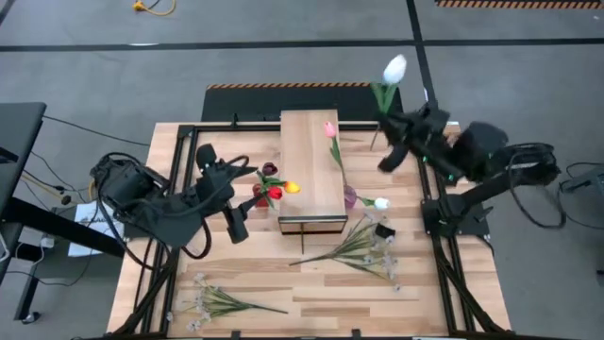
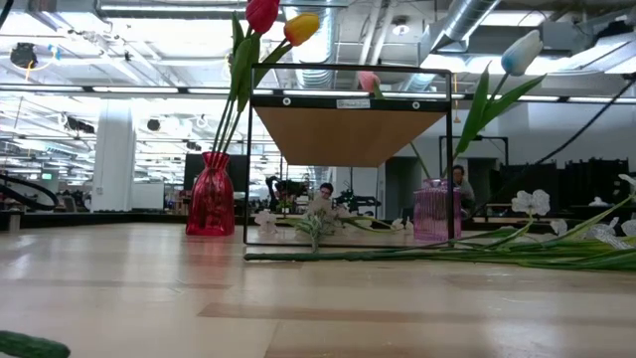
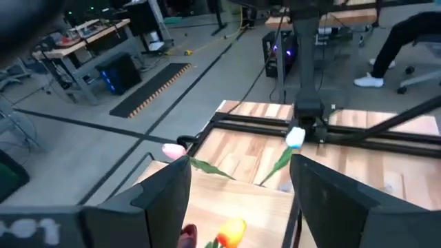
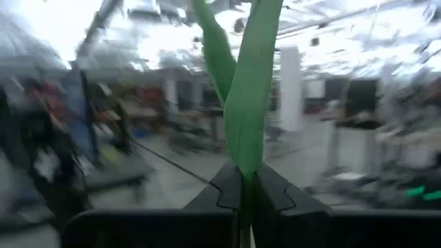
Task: Pick and place flowers into a vace then onto a shelf
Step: Put the light blue tulip into the purple flower vase
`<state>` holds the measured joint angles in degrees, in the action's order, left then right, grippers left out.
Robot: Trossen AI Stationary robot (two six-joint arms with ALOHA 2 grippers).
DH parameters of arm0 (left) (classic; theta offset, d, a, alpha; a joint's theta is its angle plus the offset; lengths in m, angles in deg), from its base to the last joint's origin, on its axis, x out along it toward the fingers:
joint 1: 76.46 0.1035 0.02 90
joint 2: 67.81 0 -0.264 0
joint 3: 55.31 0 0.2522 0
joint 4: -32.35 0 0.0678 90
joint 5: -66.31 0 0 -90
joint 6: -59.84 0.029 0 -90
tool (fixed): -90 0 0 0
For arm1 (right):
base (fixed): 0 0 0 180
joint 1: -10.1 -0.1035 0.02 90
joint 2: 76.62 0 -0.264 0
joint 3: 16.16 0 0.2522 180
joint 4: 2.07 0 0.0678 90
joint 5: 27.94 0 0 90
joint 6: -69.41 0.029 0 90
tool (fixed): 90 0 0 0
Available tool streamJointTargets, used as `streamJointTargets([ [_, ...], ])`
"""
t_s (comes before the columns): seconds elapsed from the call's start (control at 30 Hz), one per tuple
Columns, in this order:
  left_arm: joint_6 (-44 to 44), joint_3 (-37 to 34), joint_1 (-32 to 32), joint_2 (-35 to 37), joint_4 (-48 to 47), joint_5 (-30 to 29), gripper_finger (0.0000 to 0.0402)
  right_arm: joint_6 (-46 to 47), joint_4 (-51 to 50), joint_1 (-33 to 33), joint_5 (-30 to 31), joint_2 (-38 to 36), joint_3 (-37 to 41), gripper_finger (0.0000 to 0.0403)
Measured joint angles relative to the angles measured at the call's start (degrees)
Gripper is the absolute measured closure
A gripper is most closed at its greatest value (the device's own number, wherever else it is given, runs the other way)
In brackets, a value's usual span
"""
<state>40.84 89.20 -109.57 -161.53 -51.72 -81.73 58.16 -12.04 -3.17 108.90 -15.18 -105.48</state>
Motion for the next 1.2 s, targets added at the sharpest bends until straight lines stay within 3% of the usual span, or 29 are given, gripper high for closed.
streamJointTargets([
  [0.23, -1.7, -6.1, -0.3, -0.1, 0.8, -1.5, 0.0164, 10.0, 1.2, 13.0, -5.3, -8.8, 14.6, 0.0401],
  [0.43, -4.7, -10.1, -0.7, -0.1, 1.3, -2.5, 0.0164, 10.4, 13.5, 21.6, -21.0, -17.8, 31.0, 0.0402],
  [0.6, -8.6, -13.7, -2.8, -0.1, 1.4, -7.3, 0.0164, 10.8, 15.5, 27.8, -33.3, -20.6, 40.5, 0.0402],
  [0.8, -20.4, -20.4, -7.4, 0.1, 0.9, -19.3, 0.0164, 12.8, 24.1, 34.7, -41.5, -20.3, 51.2, 0.0402],
  [0.97, -28.9, -29.3, -9.8, 0.1, 0.5, -23.7, 0.0163, 18.6, 38.1, 41.1, -49.1, -19.3, 59.6, 0.0402],
  [1.2, -52.8, -42.4, -14.8, 2.8, -8.8, -29.3, 0.0163, 20.2, 42.5, 42.9, -52.8, -18.0, 62.7, 0.0401],
])
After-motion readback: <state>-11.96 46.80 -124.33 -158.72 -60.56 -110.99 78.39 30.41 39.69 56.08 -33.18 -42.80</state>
